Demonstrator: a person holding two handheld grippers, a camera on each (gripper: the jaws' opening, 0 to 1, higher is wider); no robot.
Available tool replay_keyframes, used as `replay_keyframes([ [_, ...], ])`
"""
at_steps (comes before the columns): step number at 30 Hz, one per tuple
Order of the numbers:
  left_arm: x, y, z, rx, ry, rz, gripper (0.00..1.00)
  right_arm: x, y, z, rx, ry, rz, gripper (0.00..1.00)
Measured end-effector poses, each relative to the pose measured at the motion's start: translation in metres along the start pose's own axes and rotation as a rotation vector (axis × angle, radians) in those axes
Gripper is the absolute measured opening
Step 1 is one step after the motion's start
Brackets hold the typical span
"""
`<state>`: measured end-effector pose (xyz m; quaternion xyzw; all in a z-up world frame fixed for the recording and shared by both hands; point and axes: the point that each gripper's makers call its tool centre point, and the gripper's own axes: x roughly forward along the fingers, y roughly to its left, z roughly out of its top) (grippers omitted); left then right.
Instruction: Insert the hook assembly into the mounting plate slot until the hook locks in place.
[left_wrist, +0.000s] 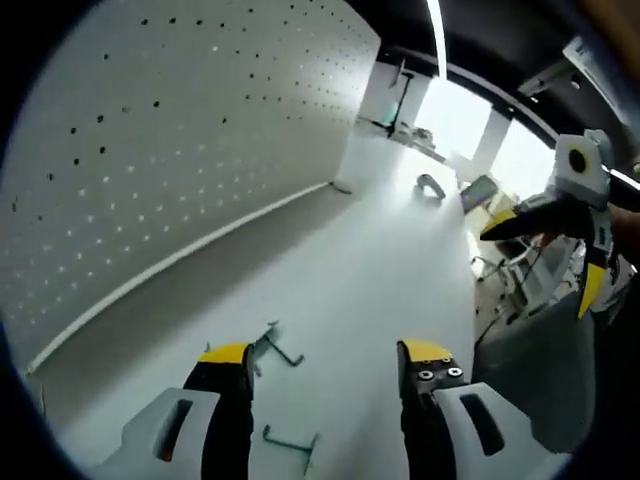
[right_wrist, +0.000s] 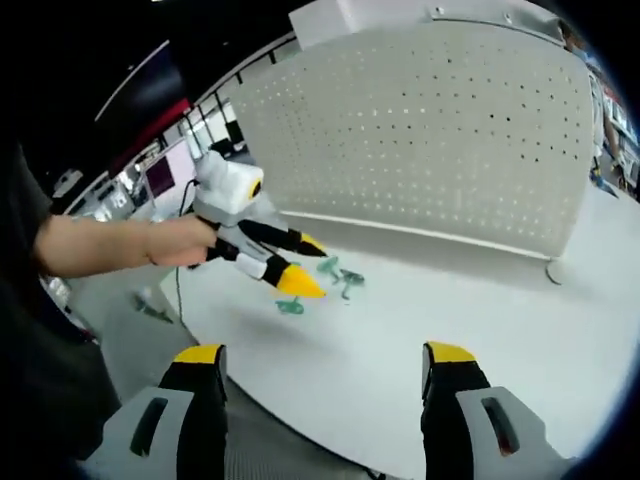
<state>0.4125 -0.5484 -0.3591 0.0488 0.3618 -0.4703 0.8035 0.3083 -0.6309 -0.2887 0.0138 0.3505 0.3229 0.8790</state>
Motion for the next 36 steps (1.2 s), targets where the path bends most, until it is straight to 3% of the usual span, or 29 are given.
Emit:
replay_keyframes([
  [4, 0.010, 0.005, -0.002, 0.023, 0.023, 0.002, 0.59, 0.000, -0.003, -0.004, 0.007, 0.016, -0.002, 0.80],
  [6, 0.016, 0.012, -0.006, 0.100, 0.063, 0.031, 0.60, 0.001, -0.006, -0.003, 0.013, 0.016, -0.004, 0.80],
  [10, 0.028, 0.021, -0.011, 0.087, 0.084, 0.036, 0.59, 0.002, -0.011, -0.005, 0.021, 0.029, -0.013, 0.81],
  [17, 0.042, 0.034, -0.005, 0.045, 0.074, 0.025, 0.53, 0.004, -0.018, -0.013, 0.045, 0.045, -0.019, 0.81],
  [21, 0.046, 0.041, -0.011, 0.078, 0.112, 0.046, 0.43, 0.006, -0.020, -0.015, 0.052, 0.054, -0.020, 0.81],
  [25, 0.052, 0.042, -0.016, 0.102, 0.142, 0.037, 0.45, 0.011, -0.021, -0.015, 0.056, 0.061, -0.016, 0.81],
  [32, 0.059, 0.042, -0.018, 0.151, 0.172, 0.023, 0.31, 0.018, -0.017, -0.012, 0.056, 0.062, 0.003, 0.80],
  [35, 0.062, 0.043, -0.014, 0.076, 0.160, 0.024, 0.22, 0.019, -0.014, -0.014, 0.057, 0.068, 0.013, 0.80],
  [36, 0.062, 0.045, -0.013, 0.084, 0.164, 0.034, 0.19, 0.020, -0.013, -0.016, 0.057, 0.073, 0.018, 0.80],
])
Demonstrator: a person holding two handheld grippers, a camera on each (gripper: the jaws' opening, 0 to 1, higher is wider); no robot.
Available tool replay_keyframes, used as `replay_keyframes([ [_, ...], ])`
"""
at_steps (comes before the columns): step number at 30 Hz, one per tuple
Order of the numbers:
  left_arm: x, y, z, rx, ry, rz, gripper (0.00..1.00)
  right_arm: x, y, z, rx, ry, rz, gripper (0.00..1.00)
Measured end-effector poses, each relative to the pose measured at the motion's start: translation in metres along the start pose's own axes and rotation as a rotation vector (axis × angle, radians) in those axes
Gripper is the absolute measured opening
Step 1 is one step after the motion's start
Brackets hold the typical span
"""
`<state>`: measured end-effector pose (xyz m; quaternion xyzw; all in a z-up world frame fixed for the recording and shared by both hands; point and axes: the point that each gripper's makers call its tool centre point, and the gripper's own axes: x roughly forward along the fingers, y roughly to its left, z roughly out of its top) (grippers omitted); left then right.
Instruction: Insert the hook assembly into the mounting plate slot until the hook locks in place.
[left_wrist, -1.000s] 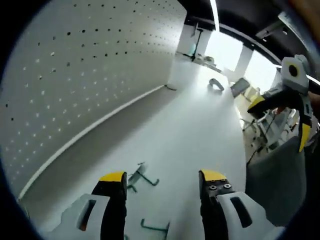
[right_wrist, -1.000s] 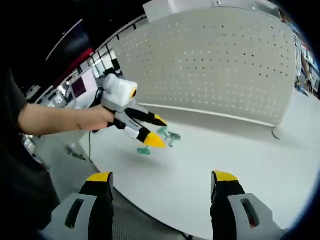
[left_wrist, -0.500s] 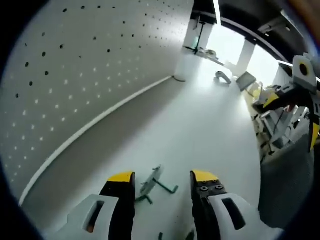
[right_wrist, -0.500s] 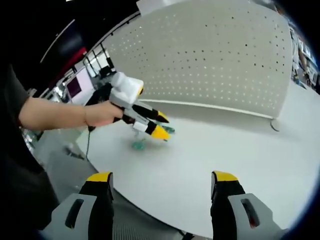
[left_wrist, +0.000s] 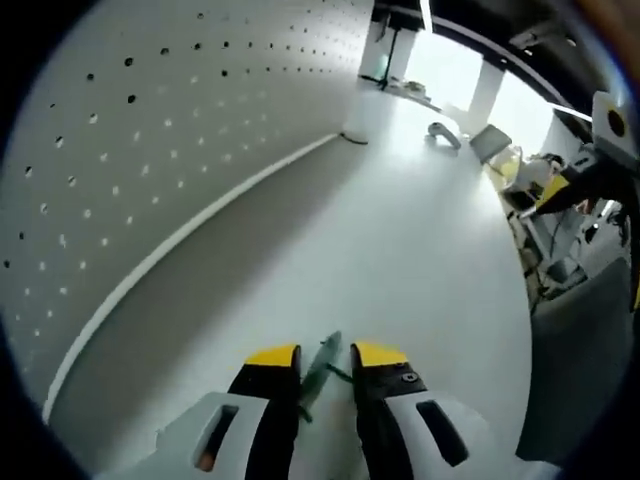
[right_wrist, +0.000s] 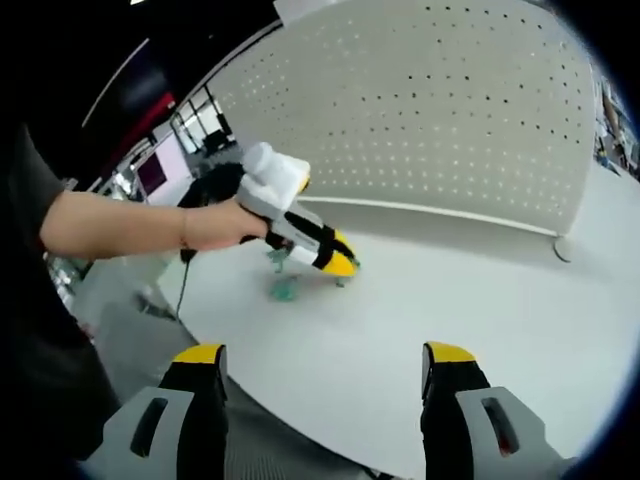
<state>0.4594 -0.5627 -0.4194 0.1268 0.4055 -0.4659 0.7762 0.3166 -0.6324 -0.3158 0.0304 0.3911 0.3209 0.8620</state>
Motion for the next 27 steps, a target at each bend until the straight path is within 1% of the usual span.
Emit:
replay_keyframes([
  [1, 0.000, 0.001, -0.001, 0.003, 0.009, 0.011, 0.15, 0.001, 0.001, -0.001, 0.000, 0.001, 0.002, 0.80],
  [2, -0.001, 0.004, -0.002, 0.030, 0.023, 0.025, 0.12, 0.002, 0.002, -0.002, 0.001, 0.005, 0.007, 0.80],
  [3, -0.002, 0.001, -0.005, 0.062, 0.047, 0.018, 0.08, 0.003, 0.003, -0.002, 0.002, 0.005, 0.010, 0.80],
  [6, -0.001, -0.002, -0.006, 0.107, 0.064, 0.010, 0.07, 0.004, 0.006, -0.002, 0.004, 0.003, 0.020, 0.80],
  [8, 0.000, -0.002, -0.006, 0.110, 0.066, 0.005, 0.07, 0.004, 0.007, -0.002, 0.004, 0.001, 0.024, 0.80],
  [11, -0.001, 0.001, -0.005, 0.127, 0.072, 0.018, 0.06, 0.005, 0.008, -0.003, 0.004, 0.003, 0.027, 0.80],
  [13, -0.002, -0.003, -0.001, 0.134, 0.054, -0.006, 0.06, 0.005, 0.007, -0.003, 0.005, 0.003, 0.026, 0.80],
  [15, -0.005, -0.004, 0.002, 0.130, 0.053, -0.014, 0.05, 0.004, 0.006, -0.004, 0.006, 0.002, 0.024, 0.80],
  [17, -0.008, 0.000, 0.006, 0.131, 0.046, -0.002, 0.05, 0.004, 0.004, -0.004, 0.008, 0.004, 0.023, 0.80],
  [19, -0.012, 0.003, 0.011, 0.110, 0.036, 0.008, 0.05, 0.003, 0.004, -0.004, 0.008, 0.003, 0.020, 0.80],
  [22, -0.019, 0.006, 0.018, 0.110, 0.018, 0.030, 0.04, 0.002, 0.003, -0.002, 0.007, -0.003, 0.018, 0.79],
  [25, -0.025, 0.003, 0.027, 0.069, -0.013, 0.024, 0.04, 0.000, 0.003, 0.003, 0.008, -0.020, 0.016, 0.79],
  [27, -0.030, 0.000, 0.031, 0.062, -0.023, 0.022, 0.03, 0.000, 0.003, 0.004, 0.007, -0.022, 0.016, 0.79],
])
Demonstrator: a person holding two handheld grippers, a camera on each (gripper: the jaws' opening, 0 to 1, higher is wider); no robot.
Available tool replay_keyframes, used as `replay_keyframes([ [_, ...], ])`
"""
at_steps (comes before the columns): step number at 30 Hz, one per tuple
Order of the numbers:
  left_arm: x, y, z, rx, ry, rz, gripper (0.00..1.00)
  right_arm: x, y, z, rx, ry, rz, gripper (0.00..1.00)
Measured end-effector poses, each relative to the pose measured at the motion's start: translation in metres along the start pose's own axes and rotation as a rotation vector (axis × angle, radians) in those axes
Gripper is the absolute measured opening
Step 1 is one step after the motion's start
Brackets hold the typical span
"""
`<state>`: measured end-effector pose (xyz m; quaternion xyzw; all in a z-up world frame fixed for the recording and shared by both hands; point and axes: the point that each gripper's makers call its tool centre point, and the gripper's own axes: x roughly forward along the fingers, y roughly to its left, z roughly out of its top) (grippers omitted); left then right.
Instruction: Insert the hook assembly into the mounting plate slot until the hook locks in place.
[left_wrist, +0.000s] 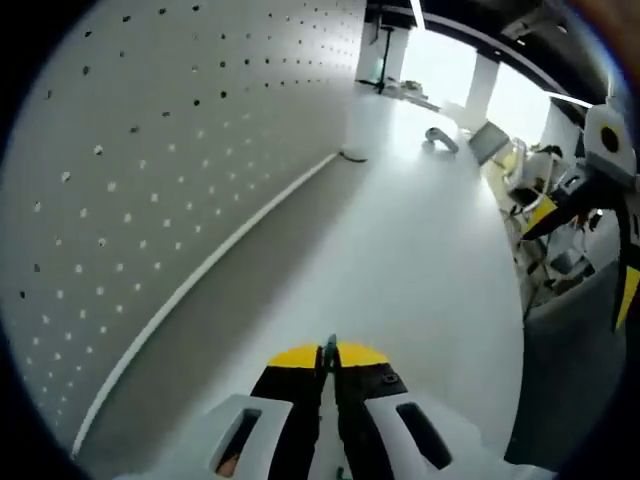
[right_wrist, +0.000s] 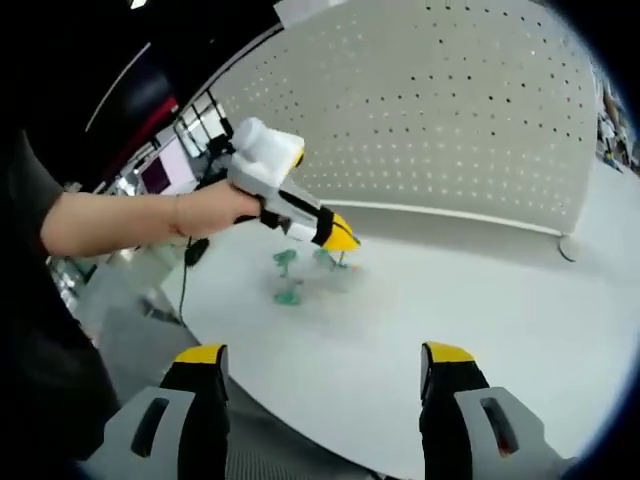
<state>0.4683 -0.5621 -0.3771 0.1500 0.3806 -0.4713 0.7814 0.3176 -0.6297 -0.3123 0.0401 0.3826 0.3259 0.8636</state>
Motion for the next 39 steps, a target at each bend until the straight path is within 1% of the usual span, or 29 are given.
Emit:
replay_keyframes([
  [4, -0.010, -0.005, 0.006, 0.010, -0.011, 0.012, 0.03, -0.002, 0.002, 0.002, -0.005, -0.006, 0.001, 0.79],
  [5, -0.015, -0.007, 0.010, 0.005, -0.022, 0.008, 0.03, -0.002, 0.003, 0.002, -0.006, -0.008, 0.002, 0.79],
  [7, -0.021, -0.013, 0.022, -0.029, -0.081, -0.016, 0.03, -0.004, 0.006, 0.005, -0.012, -0.014, 0.006, 0.79],
  [8, -0.027, -0.015, 0.026, -0.039, -0.097, -0.015, 0.03, -0.004, 0.006, 0.006, -0.015, -0.017, 0.007, 0.79],
  [12, -0.043, -0.020, 0.032, -0.022, -0.114, 0.004, 0.03, -0.004, 0.010, 0.009, -0.023, -0.027, 0.012, 0.79],
  [15, -0.055, -0.026, 0.036, -0.034, -0.138, 0.007, 0.03, -0.005, 0.015, 0.012, -0.031, -0.032, 0.017, 0.79],
  [17, -0.065, -0.027, 0.039, -0.057, -0.151, 0.034, 0.03, -0.005, 0.018, 0.012, -0.037, -0.031, 0.022, 0.79],
  [18, -0.069, -0.028, 0.040, -0.065, -0.157, 0.037, 0.03, -0.005, 0.019, 0.013, -0.042, -0.032, 0.023, 0.79],
  [20, -0.080, -0.035, 0.043, -0.078, -0.179, 0.037, 0.03, -0.006, 0.021, 0.014, -0.048, -0.035, 0.024, 0.79],
  [21, -0.086, -0.040, 0.045, -0.073, -0.187, 0.041, 0.03, -0.006, 0.022, 0.015, -0.049, -0.038, 0.025, 0.79],
  [23, -0.093, -0.046, 0.044, -0.057, -0.196, 0.051, 0.03, -0.006, 0.025, 0.016, -0.052, -0.043, 0.027, 0.79],
  [25, -0.102, -0.053, 0.040, -0.041, -0.201, 0.067, 0.03, -0.006, 0.027, 0.017, -0.053, -0.046, 0.027, 0.79],
  [29, -0.116, -0.067, 0.032, -0.057, -0.218, 0.063, 0.03, -0.004, 0.036, 0.019, -0.056, -0.055, 0.045, 0.79],
  [31, -0.124, -0.069, 0.029, -0.062, -0.230, 0.085, 0.03, -0.002, 0.042, 0.019, -0.060, -0.057, 0.057, 0.79],
  [33, -0.131, -0.071, 0.025, -0.085, -0.241, 0.095, 0.03, 0.000, 0.047, 0.018, -0.066, -0.054, 0.066, 0.79],
  [35, -0.137, -0.075, 0.022, -0.114, -0.247, 0.087, 0.03, 0.001, 0.053, 0.017, -0.070, -0.050, 0.076, 0.79],
  [37, -0.144, -0.077, 0.021, -0.129, -0.266, 0.093, 0.03, 0.002, 0.058, 0.016, -0.076, -0.047, 0.088, 0.79],
  [39, -0.147, -0.079, 0.017, -0.141, -0.269, 0.099, 0.03, 0.004, 0.062, 0.016, -0.085, -0.045, 0.098, 0.79],
])
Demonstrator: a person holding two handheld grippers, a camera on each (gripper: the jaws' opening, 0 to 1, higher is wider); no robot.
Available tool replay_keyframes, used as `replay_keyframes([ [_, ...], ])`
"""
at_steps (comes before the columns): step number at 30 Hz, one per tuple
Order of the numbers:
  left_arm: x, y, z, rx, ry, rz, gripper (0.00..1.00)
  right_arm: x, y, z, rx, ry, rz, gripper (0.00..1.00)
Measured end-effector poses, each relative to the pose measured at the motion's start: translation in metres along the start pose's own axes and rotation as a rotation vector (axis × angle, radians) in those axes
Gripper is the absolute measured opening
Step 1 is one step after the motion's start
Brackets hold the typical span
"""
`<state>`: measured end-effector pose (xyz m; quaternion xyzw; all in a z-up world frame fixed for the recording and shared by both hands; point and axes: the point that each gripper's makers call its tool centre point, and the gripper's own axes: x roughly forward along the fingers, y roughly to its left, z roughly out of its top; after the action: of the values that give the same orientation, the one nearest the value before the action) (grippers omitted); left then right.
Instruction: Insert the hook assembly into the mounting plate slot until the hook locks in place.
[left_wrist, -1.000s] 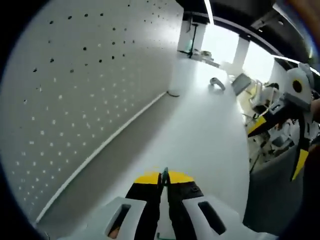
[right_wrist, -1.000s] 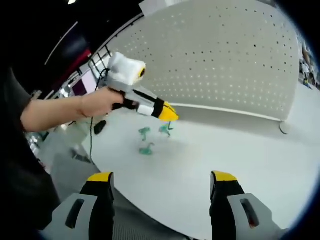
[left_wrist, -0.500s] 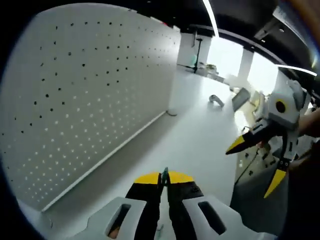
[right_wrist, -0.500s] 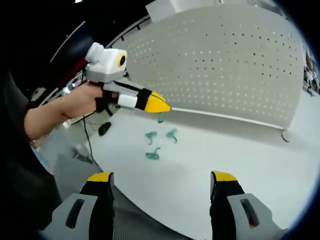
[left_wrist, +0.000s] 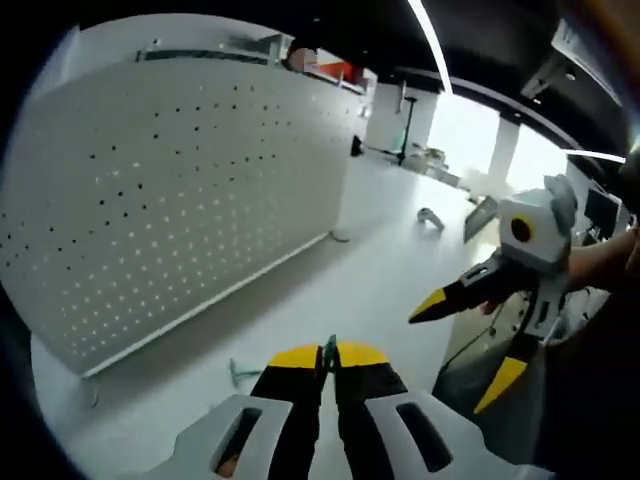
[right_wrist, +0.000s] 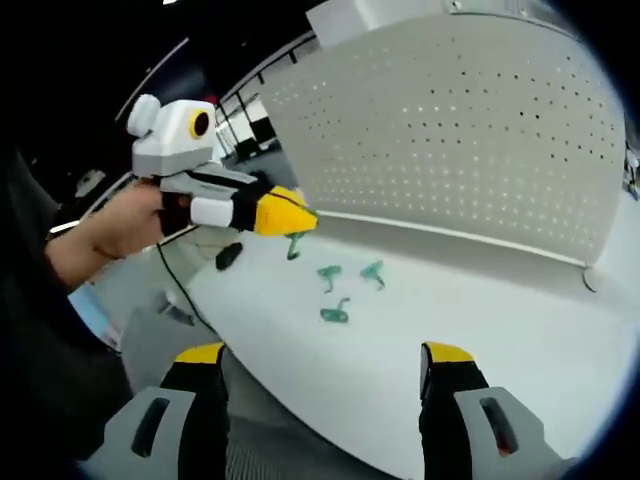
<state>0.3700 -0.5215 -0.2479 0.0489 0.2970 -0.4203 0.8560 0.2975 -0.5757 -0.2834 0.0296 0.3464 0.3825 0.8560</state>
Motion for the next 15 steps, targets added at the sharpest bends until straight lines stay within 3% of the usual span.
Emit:
replay_keyframes([
  [10, -0.015, -0.009, -0.007, -0.075, -0.040, 0.005, 0.03, 0.002, 0.019, 0.010, -0.005, -0.024, 0.048, 0.76],
  [15, -0.022, -0.011, -0.010, -0.114, -0.066, 0.017, 0.03, -0.001, 0.030, 0.027, 0.088, -0.092, 0.104, 0.68],
])
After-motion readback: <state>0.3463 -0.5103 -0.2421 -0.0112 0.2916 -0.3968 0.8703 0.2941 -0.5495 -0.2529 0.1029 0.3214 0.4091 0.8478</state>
